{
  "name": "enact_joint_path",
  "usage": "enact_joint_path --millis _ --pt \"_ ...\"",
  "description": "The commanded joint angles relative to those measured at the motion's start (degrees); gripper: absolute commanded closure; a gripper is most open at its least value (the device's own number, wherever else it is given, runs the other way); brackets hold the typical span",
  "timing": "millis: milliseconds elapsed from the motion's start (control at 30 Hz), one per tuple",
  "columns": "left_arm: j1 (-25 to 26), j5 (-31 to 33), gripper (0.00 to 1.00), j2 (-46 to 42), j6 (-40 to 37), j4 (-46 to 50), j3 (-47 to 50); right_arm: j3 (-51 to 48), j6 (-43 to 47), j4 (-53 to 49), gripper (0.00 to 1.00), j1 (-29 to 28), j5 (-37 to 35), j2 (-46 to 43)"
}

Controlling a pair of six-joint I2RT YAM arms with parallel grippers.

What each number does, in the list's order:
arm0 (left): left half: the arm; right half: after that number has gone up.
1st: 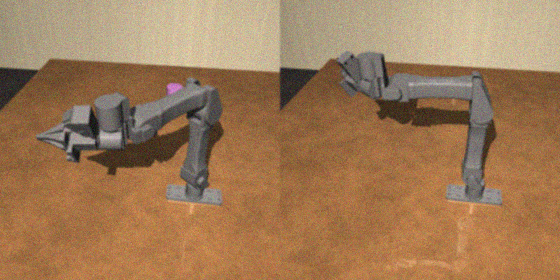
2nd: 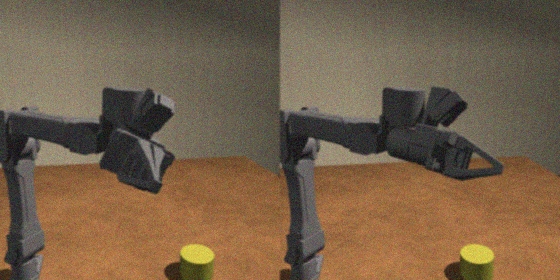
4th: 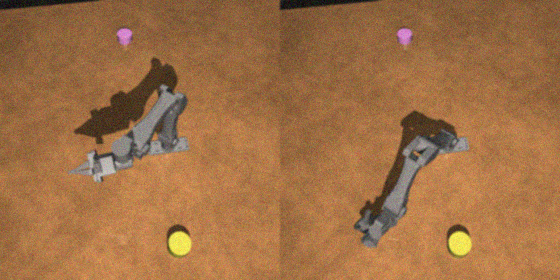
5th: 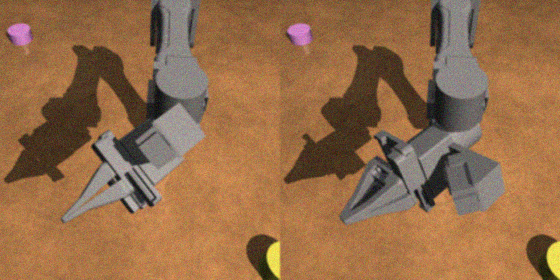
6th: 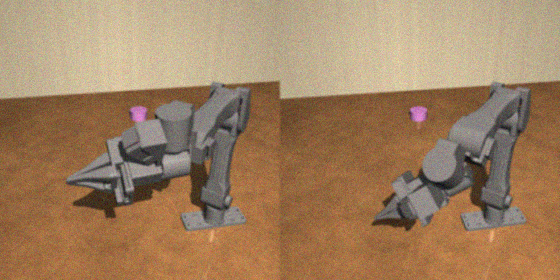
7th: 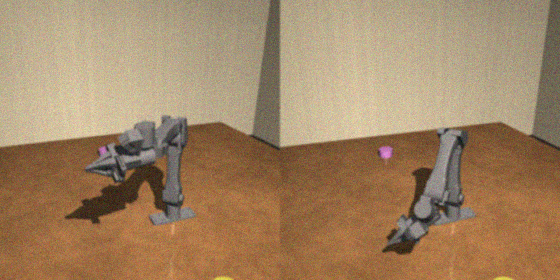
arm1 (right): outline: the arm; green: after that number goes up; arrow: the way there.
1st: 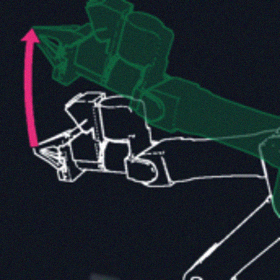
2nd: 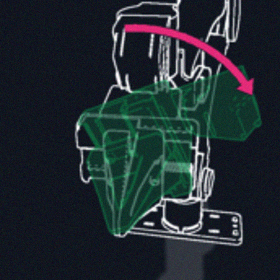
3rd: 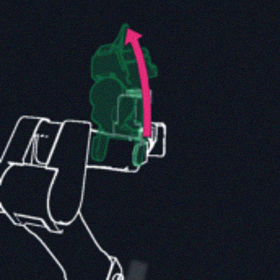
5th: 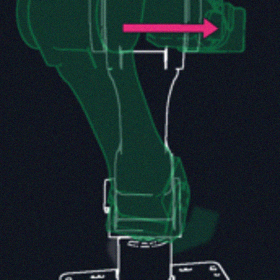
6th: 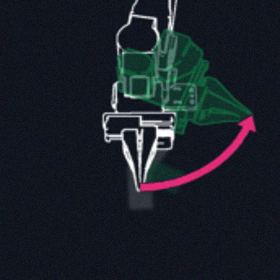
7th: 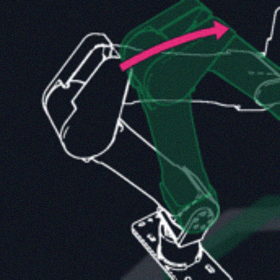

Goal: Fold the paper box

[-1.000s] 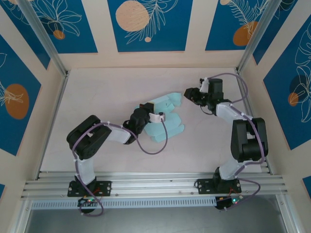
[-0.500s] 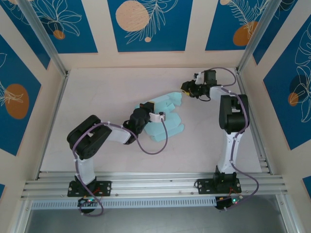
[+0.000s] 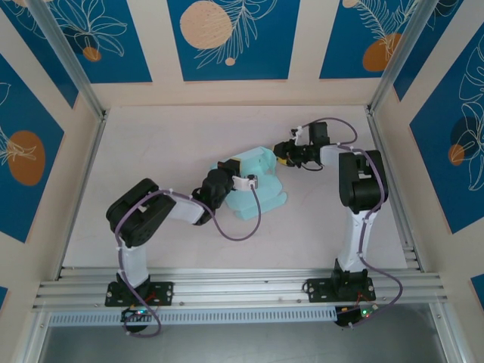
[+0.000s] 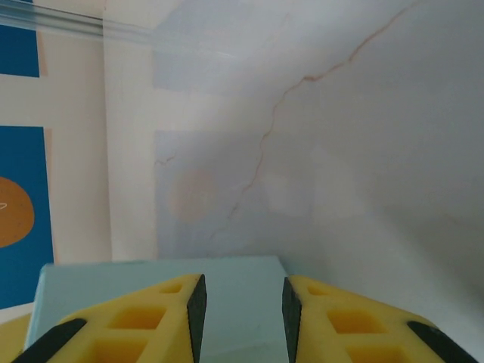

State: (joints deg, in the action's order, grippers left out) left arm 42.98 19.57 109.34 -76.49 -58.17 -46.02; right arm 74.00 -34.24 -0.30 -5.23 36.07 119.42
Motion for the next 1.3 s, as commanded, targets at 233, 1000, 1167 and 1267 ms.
enact_joint_path --millis 233,1000,1167,1267 --pt "-0.26 -0.33 1.00 2.73 -0.38 -1.97 0.76 -7.92 0.85 6.88 0.65 -1.48 1.35 -6.17" --pt "-0.50 -1.83 1.00 3.12 1.49 0.18 0.40 -15.01 3.21 15.48 0.57 -5.53 -1.68 -8.56" --pt "-0.53 -2.41 1.00 3.07 1.49 0.61 0.25 -11.49 7.04 10.37 0.55 -6.97 -4.60 -7.98" --pt "-0.59 -2.75 1.00 3.07 1.62 0.97 0.14 -9.53 8.82 8.05 0.55 -7.89 -6.04 -7.28"
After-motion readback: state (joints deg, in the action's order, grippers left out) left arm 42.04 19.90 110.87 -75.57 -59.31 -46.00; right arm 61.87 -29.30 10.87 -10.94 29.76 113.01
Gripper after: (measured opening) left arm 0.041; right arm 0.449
